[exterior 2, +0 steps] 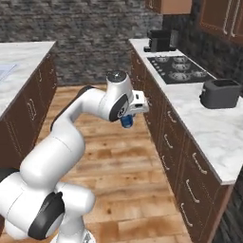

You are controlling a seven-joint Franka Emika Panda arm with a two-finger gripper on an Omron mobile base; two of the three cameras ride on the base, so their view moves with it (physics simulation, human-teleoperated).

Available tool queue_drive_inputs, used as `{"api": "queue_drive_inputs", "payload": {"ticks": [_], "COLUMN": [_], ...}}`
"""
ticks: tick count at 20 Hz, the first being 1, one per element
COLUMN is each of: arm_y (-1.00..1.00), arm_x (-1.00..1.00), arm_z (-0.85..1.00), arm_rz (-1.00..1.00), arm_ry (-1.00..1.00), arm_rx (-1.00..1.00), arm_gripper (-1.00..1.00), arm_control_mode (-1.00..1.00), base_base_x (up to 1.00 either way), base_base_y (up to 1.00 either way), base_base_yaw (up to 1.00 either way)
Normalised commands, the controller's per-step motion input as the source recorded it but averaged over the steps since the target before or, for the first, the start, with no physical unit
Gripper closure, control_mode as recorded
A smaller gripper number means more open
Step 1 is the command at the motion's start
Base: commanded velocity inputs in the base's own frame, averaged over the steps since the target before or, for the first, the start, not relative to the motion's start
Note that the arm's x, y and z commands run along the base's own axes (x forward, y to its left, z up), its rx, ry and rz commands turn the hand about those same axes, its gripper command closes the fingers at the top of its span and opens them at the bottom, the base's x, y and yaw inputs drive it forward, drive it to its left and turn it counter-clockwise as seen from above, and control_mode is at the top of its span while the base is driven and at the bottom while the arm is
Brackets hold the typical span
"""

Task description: Four empty soda cans are scattered around the kitchen. Gather all the cans and cluster them next to the stove for recycling.

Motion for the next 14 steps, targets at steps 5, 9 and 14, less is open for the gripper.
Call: {"api": "queue_drive_inputs", "payload": {"ticks": [5, 9, 14], "arm_y": [0.00, 0.00, 0.00], "arm_x": [0.00, 0.00, 0.00], "arm_z": [0.00, 0.00, 0.00], "arm_rz": [0.00, 0.00, 0.00], "arm_ry": [0.00, 0.00, 0.00], "arm_rx": [0.00, 0.00, 0.00], "arm_gripper": [1.00, 1.00, 1.00], "arm_control_mode": [1.00, 1.00, 1.00], "base_base_x": [1.00, 1.00, 1.00], "base_base_y": [-0.26, -0.29, -0.06], "base_base_yaw": [0.48, 0.34, -0.24]}}
